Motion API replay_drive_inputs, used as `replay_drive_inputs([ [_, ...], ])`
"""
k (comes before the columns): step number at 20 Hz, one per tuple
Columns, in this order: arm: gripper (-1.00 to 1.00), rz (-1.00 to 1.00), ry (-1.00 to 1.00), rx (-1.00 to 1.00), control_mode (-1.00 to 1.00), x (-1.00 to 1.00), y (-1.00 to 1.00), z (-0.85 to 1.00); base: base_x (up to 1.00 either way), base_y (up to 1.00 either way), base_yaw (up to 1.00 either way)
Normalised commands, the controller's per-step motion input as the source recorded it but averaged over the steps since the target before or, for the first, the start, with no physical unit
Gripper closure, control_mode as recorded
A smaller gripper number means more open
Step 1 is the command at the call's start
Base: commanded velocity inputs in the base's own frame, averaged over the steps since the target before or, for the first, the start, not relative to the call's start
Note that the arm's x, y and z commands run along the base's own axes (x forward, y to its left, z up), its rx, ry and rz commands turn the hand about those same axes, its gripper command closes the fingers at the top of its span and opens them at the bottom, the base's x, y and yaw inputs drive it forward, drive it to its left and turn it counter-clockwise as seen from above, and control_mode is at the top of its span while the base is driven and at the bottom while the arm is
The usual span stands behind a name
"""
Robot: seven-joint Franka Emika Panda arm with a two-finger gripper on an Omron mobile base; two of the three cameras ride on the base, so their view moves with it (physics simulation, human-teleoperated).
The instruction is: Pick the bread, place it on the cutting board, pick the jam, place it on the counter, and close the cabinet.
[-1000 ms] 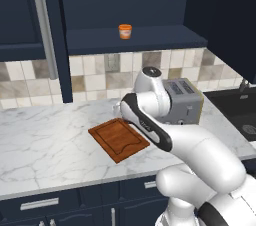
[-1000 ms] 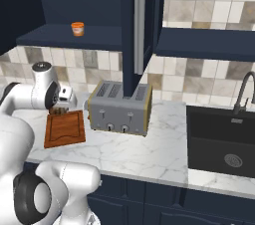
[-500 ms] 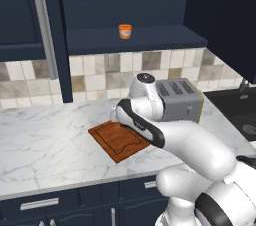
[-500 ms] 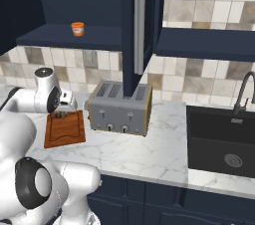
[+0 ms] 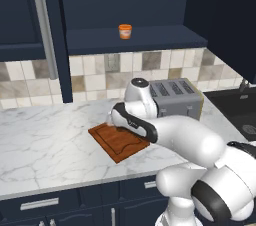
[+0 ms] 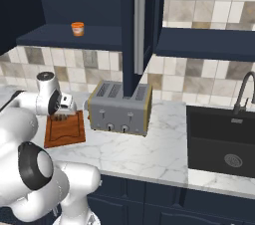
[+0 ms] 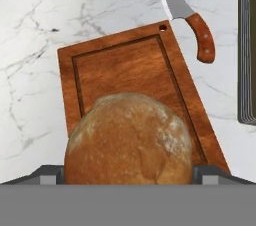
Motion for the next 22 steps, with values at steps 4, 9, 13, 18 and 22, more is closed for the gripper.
replay_drive_inputs([
  [4,1.00,0.00,0.01,0.00,-1.00,0.10,0.09,-0.23,0.00,0.00,0.00],
  [9,1.00,0.00,0.01,0.00,-1.00,0.06,0.07,-0.24,0.00,0.00,0.00],
  [13,1.00,0.00,0.00,0.00,-1.00,0.02,0.04,-0.26,0.00,0.00,0.00],
  [18,1.00,0.00,0.00,0.00,-1.00,0.00,0.01,-0.24,0.00,0.00,0.00],
  [22,1.00,0.00,0.00,0.00,-1.00,0.00,0.01,-0.23,0.00,0.00,0.00],
])
